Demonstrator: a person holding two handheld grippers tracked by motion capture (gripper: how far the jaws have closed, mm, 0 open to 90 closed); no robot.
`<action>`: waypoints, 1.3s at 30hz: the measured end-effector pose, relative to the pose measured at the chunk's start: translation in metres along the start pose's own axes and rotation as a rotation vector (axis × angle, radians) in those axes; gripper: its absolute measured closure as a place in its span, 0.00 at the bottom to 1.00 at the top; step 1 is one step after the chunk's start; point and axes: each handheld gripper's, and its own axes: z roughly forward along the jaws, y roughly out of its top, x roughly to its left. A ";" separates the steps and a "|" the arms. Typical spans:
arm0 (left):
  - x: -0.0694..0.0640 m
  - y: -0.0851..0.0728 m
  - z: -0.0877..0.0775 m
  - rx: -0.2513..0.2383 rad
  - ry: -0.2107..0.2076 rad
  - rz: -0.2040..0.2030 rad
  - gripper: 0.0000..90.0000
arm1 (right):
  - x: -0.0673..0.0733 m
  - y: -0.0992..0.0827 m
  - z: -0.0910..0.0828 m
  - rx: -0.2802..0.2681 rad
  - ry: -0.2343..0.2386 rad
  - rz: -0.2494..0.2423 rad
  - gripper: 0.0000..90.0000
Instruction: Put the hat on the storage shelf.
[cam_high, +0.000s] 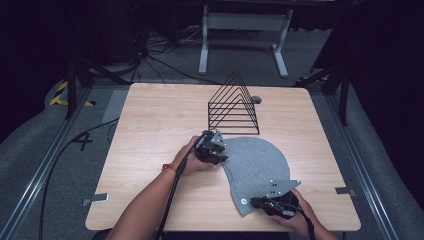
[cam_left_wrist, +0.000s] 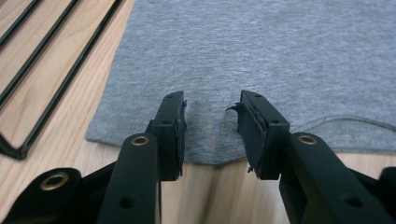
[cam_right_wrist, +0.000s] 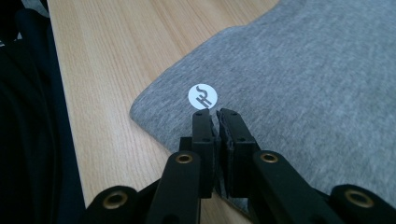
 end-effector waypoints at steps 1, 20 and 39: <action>0.000 -0.002 -0.001 -0.001 -0.003 -0.005 0.69 | -0.001 -0.001 -0.001 -0.001 -0.002 -0.003 0.94; -0.020 -0.023 -0.024 0.029 -0.009 -0.004 0.69 | -0.012 -0.007 -0.011 0.020 -0.037 0.016 0.93; -0.060 -0.036 -0.040 0.059 -0.067 0.010 0.69 | -0.030 -0.014 -0.022 0.037 -0.141 0.077 0.94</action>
